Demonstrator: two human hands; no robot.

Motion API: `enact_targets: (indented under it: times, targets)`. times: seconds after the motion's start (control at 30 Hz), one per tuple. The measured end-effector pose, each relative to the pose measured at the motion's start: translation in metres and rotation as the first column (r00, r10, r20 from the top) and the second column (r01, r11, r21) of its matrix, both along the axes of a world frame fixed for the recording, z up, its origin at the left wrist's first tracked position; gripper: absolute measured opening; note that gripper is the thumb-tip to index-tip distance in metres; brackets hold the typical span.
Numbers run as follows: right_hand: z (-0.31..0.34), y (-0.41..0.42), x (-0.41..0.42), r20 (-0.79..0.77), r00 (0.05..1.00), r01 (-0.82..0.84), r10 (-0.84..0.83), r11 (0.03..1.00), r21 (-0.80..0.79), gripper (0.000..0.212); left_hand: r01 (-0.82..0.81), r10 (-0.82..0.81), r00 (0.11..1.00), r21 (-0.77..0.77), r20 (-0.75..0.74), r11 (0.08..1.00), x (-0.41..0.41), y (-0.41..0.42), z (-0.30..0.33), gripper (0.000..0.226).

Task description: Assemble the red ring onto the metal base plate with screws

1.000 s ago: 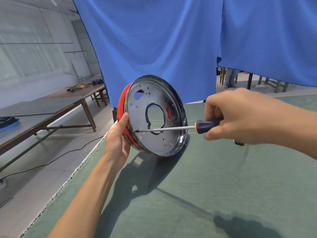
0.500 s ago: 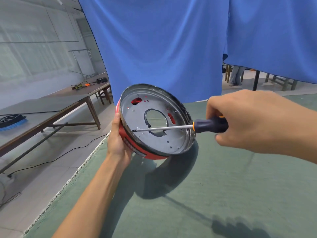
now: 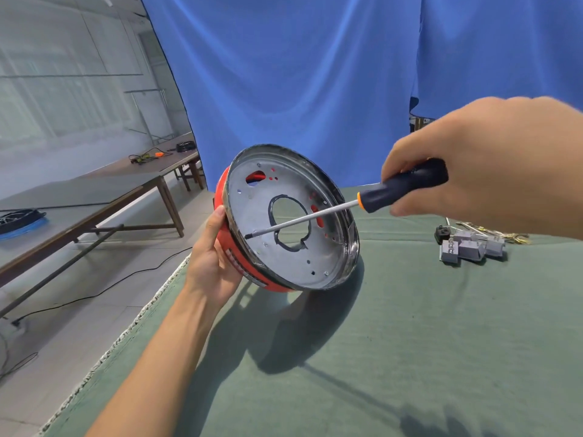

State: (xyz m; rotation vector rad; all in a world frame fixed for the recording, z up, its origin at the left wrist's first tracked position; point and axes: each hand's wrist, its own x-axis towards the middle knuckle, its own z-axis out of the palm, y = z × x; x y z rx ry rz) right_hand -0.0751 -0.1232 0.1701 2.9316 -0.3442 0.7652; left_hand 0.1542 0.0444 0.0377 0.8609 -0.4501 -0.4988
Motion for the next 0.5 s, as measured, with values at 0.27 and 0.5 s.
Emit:
enact_targets:
  times: [0.27,0.5]
  targets:
    - [0.005,-0.003,-0.001,-0.168,0.968,-0.058,0.185,0.818,0.572,0.034,-0.063,0.063,0.998,-0.010,0.020,0.998,0.004,-0.002,0.001,0.035]
    - [-0.015,-0.010,0.010,0.383,0.911,-0.399,0.154,0.569,0.719,0.011,-0.165,0.164,0.985,0.015,0.051,0.986,0.010,-0.001,0.006,0.034]
